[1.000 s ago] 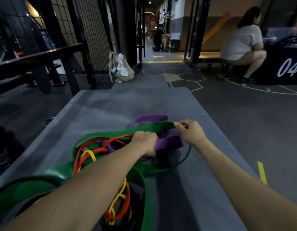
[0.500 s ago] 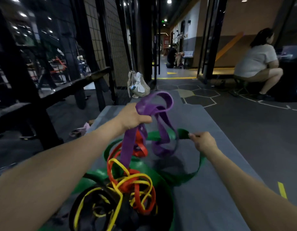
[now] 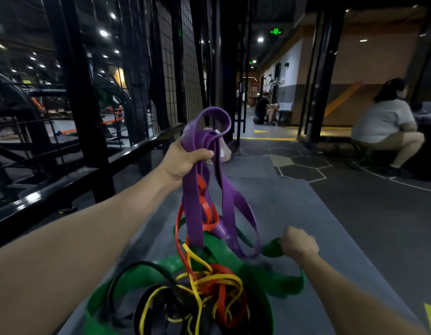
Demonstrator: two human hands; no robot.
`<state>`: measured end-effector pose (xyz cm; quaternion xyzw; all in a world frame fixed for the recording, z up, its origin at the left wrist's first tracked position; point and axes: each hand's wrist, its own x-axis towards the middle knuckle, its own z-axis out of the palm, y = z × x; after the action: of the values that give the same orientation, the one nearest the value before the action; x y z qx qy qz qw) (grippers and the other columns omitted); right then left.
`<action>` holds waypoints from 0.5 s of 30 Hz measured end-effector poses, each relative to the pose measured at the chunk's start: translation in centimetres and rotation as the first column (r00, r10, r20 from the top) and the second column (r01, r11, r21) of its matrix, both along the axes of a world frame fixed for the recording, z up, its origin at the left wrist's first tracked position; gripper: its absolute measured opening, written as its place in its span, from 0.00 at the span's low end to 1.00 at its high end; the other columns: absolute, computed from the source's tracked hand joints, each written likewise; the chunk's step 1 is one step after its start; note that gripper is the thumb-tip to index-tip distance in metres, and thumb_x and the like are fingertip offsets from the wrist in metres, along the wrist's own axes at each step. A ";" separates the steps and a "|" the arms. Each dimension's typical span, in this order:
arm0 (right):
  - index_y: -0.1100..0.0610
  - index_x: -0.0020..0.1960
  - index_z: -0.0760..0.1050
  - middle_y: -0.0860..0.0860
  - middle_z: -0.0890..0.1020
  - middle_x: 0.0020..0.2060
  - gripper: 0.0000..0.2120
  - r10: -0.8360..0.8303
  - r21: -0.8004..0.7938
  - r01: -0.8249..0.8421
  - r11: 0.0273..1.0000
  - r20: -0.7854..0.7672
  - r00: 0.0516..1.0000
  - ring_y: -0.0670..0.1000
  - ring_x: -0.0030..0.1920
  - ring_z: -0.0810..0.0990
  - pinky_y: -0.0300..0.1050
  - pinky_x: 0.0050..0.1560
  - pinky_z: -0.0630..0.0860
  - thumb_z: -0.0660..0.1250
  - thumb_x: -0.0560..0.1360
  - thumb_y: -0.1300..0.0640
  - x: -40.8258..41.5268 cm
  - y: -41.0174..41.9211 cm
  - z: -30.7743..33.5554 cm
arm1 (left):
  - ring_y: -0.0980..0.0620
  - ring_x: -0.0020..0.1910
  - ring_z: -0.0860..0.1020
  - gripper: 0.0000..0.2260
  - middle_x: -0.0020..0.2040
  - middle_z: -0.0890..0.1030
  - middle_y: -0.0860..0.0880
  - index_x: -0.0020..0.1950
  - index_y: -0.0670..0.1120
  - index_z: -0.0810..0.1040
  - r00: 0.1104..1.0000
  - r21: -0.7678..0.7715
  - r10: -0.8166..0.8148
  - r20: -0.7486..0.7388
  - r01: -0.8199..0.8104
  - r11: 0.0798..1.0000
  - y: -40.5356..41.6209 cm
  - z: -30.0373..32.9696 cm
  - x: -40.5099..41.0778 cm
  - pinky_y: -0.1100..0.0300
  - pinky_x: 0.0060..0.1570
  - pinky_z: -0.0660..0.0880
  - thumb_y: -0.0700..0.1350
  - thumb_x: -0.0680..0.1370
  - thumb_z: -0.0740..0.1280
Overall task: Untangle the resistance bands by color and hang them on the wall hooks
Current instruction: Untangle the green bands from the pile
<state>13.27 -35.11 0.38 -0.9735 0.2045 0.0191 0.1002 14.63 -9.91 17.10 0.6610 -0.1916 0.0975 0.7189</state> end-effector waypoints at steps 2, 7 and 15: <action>0.56 0.63 0.71 0.58 0.74 0.61 0.15 0.124 -0.090 -0.129 0.988 -0.059 0.991 0.60 0.62 0.71 0.52 0.62 0.69 0.58 0.77 0.55 -0.1 1.1 0.9 | 0.58 0.25 0.78 0.14 0.25 0.80 0.53 0.43 0.46 0.76 0.998 0.027 -0.055 0.014 0.055 0.998 -0.3 0.3 -0.5 0.64 0.33 0.77 0.26 0.71 0.65; 0.57 0.68 0.65 0.53 0.71 0.60 0.29 0.503 0.499 -0.537 0.680 0.215 0.837 0.55 0.64 0.71 0.45 0.60 0.72 0.72 0.70 0.62 0.1 6.4 3.6 | 0.54 0.31 0.78 0.14 0.31 0.80 0.53 0.44 0.48 0.79 0.997 0.061 -0.073 0.006 0.073 0.995 -0.8 -0.1 0.4 0.55 0.45 0.76 0.29 0.69 0.69; 0.55 0.66 0.66 0.55 0.75 0.56 0.30 0.390 0.808 -0.511 0.293 0.387 0.835 0.54 0.54 0.78 0.39 0.42 0.76 0.75 0.68 0.62 1.0 9.9 4.3 | 0.54 0.31 0.81 0.17 0.31 0.82 0.52 0.38 0.49 0.82 0.986 0.036 -0.164 0.018 0.163 0.986 -0.4 0.2 0.0 0.60 0.40 0.80 0.27 0.71 0.65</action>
<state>14.24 -25.22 4.66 -0.7867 -0.1254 0.0945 0.5971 14.64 -10.30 17.28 0.6544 -0.2544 0.0416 0.7108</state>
